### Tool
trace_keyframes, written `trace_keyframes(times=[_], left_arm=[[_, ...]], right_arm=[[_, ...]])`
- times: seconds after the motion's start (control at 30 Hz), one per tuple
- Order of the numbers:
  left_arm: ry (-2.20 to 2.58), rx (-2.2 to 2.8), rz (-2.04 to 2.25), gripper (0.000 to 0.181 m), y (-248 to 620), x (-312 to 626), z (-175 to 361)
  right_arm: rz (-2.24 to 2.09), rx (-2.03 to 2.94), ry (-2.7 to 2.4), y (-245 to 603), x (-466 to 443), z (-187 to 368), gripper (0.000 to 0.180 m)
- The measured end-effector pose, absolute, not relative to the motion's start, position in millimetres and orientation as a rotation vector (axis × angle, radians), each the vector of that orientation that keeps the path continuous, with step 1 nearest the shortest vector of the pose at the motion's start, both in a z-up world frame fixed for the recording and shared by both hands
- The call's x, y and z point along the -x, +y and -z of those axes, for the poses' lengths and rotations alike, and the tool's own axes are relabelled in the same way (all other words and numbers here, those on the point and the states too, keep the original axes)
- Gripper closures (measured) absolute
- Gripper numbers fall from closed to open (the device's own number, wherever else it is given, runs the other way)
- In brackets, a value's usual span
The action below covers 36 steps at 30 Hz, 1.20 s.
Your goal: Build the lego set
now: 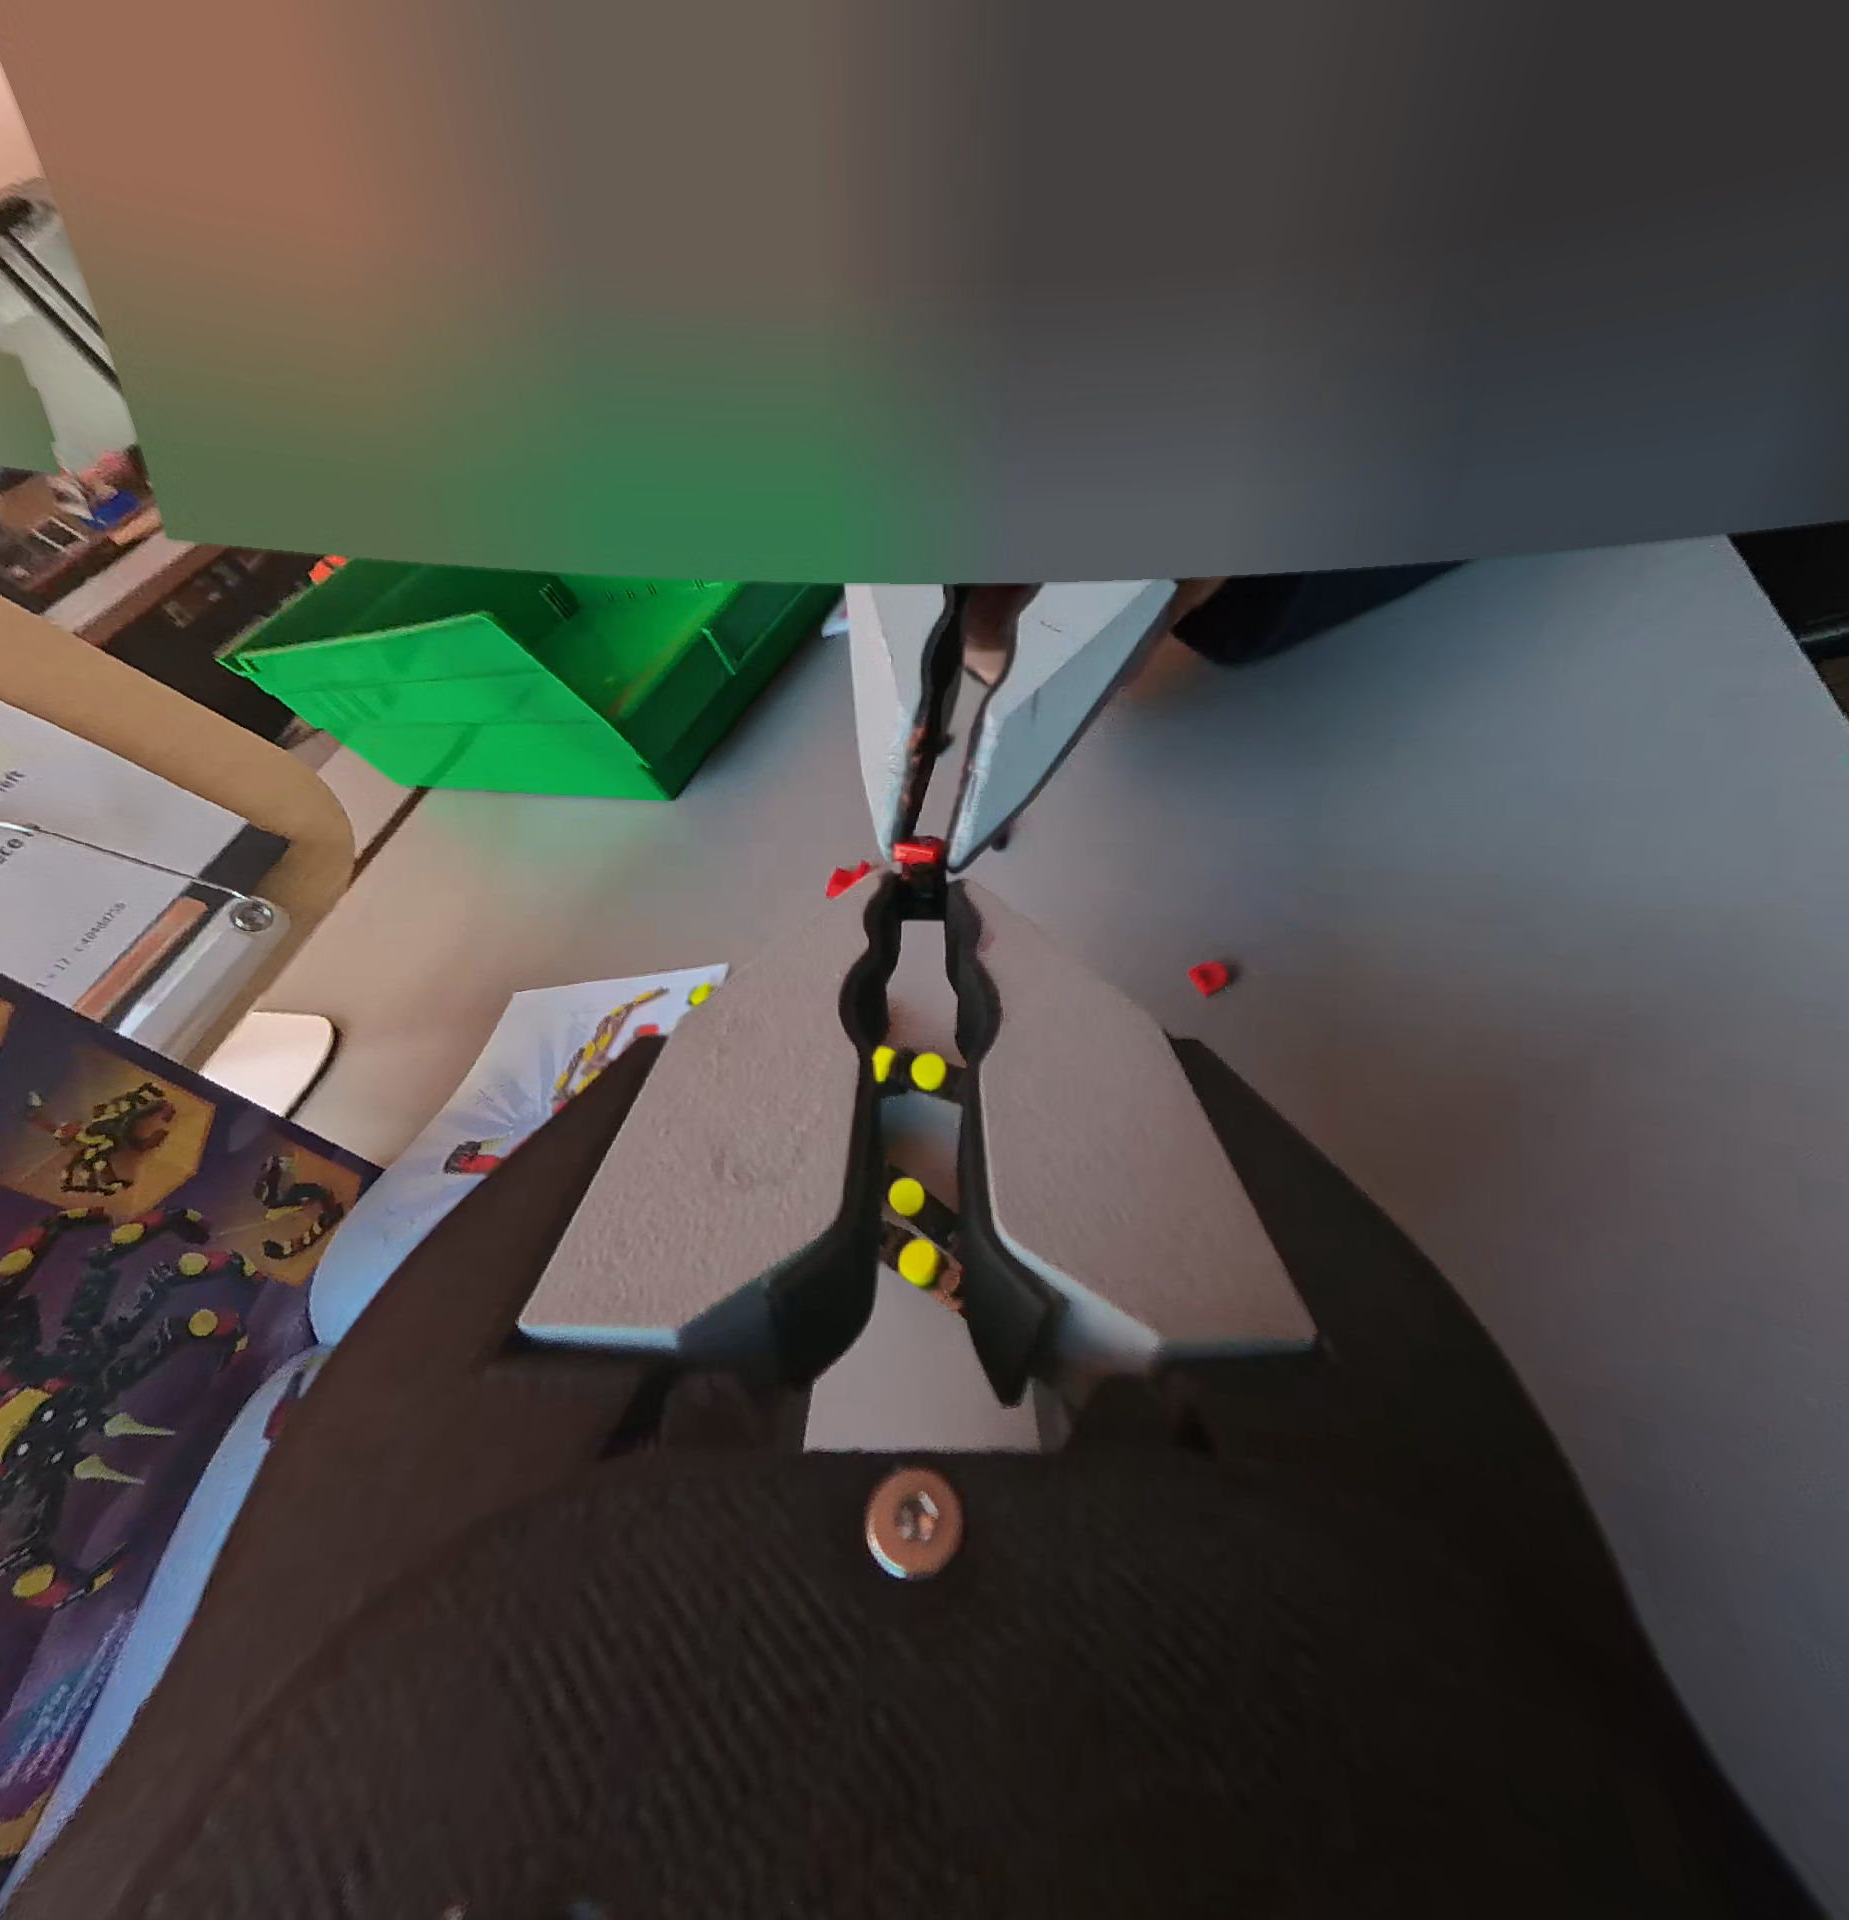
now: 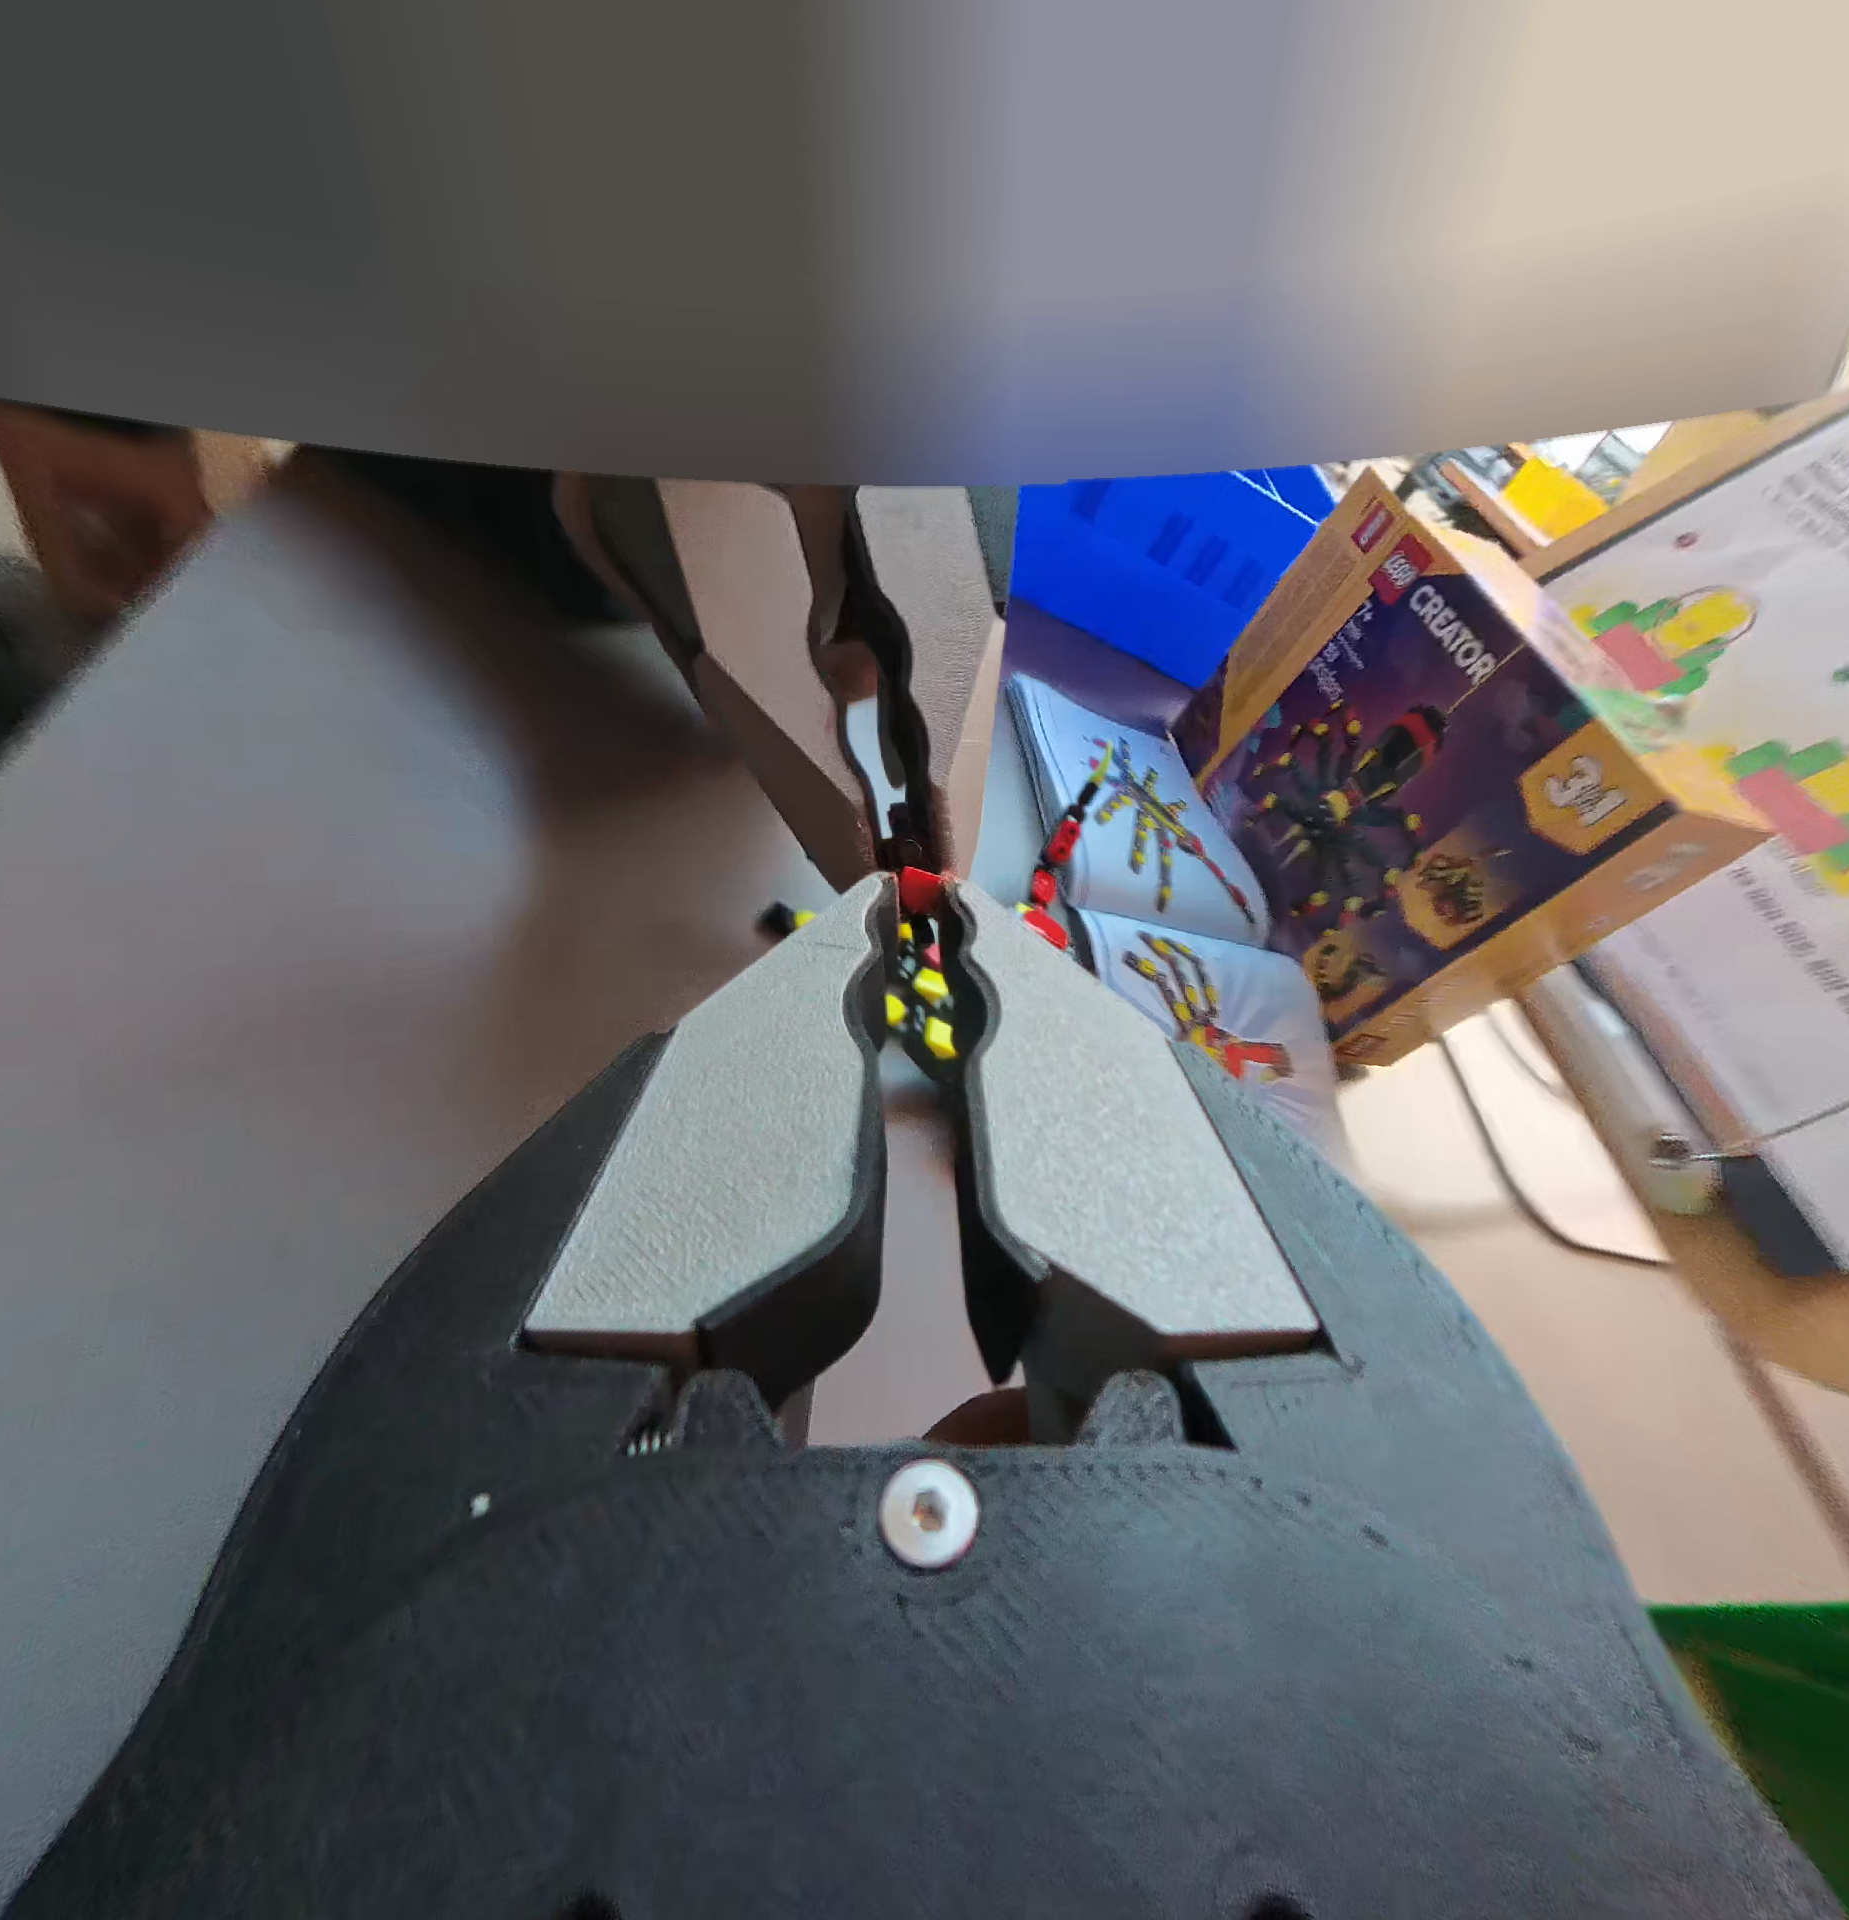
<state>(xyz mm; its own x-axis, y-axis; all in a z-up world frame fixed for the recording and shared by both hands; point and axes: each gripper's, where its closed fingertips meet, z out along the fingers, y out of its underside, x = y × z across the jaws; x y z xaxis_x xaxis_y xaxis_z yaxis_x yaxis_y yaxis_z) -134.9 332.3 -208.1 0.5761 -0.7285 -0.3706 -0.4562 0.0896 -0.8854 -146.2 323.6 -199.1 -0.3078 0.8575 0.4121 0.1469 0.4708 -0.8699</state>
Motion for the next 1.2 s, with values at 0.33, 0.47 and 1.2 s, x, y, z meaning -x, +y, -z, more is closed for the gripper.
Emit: trace_keyframes(times=[0.33, 0.47, 1.2], left_arm=[[0.97, 1.648, 0.576, 0.176, 323.1, 125.9, 209.7], [1.05, 1.787, 0.184, 0.177, 344.7, 160.8, 243.4], [1.098, 1.639, 0.297, 0.177, 331.4, 134.9, 227.4]], right_arm=[[-0.864, 0.735, -1.785, 312.7, 138.3, 190.2, 0.178], [-1.346, 0.658, -1.637, 279.1, 123.5, 141.3, 0.18], [-1.031, 0.924, -1.767, 317.7, 150.6, 209.0, 0.174]])
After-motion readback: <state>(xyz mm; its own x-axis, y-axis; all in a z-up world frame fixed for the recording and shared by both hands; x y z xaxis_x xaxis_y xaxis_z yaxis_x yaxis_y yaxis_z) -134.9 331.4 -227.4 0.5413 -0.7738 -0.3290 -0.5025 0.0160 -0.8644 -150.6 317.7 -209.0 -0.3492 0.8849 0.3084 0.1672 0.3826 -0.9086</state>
